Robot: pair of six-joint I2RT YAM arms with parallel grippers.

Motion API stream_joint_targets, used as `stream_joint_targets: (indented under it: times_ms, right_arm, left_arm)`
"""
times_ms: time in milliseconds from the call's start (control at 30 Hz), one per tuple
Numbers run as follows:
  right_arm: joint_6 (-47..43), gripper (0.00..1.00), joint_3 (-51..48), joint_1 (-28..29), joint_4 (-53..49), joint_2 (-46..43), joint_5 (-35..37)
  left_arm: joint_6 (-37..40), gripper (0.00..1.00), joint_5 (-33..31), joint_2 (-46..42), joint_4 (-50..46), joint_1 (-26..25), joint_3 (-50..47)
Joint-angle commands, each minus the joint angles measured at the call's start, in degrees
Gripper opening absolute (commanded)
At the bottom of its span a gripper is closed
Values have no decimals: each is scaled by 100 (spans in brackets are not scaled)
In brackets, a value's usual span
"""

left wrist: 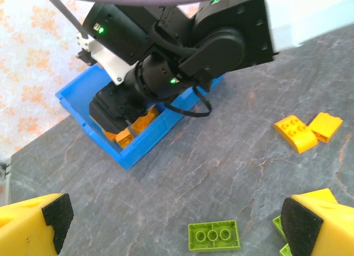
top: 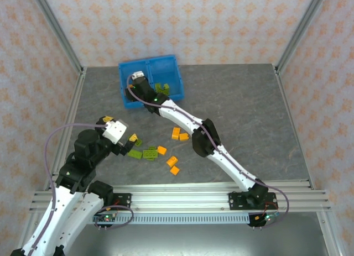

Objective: Sort the legos into containers by color

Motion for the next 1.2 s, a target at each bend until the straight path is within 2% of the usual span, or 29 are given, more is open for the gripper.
stream_joint_targets:
  times_ms: [0,67,167,267,333,433,533,600,700,833,900,1033,1167]
  right_arm:
    - [-171,67,-503,294,-310,-1244,-153]
    - [-4,67,-1291,310,-302,-1893,-400]
    - [195,69,-3148,311,326,-3213,-638]
    - [221,73,-4835,310,720,-4530,-627]
    - [104,75,-5769,310,684,-5377,-715]
    - [-51,81,-7010,310,610,-6506,-1220]
    - [-111,86,-7844,310,399,-7330,-2205]
    - [-70,89,-8117,310,147,-7624,-2839]
    - [55,92,-8309,324,-154,-7805,-3308]
    - [355,94,-8603,345,43,-7836,-3220]
    - [483,94,-8625,341,131,-7740,-3126]
    - [750,95,-8564,354,252,-7508,-3023]
    - [865,100,-8599,381,348,-7467,-2862]
  left_arm:
    - [-131,100,-219,50,99,47,72]
    - [-263,100,-341,90,165,52,58]
    - [-1285,100,-1006,226,385,108,269]
    - [-2636,100,-1473,571,392,109,770]
    - [-4032,100,-2042,1047,-34,109,1264]
    - [-5189,100,-2223,2037,-1075,117,1983]
    - [-5535,100,-2016,2956,-1383,195,2119]
    - [-5908,100,-1950,3456,-1364,402,2006]
    - [-6551,100,-1991,3933,-1336,816,1803]
    - [-7177,100,-1928,4238,-1277,1293,1496]
    - [-7381,100,-1590,4451,-1120,1550,1330]
    - [-7344,99,-1073,5154,-1058,1910,1239]
    - [-7446,91,-711,5723,-728,2046,1045]
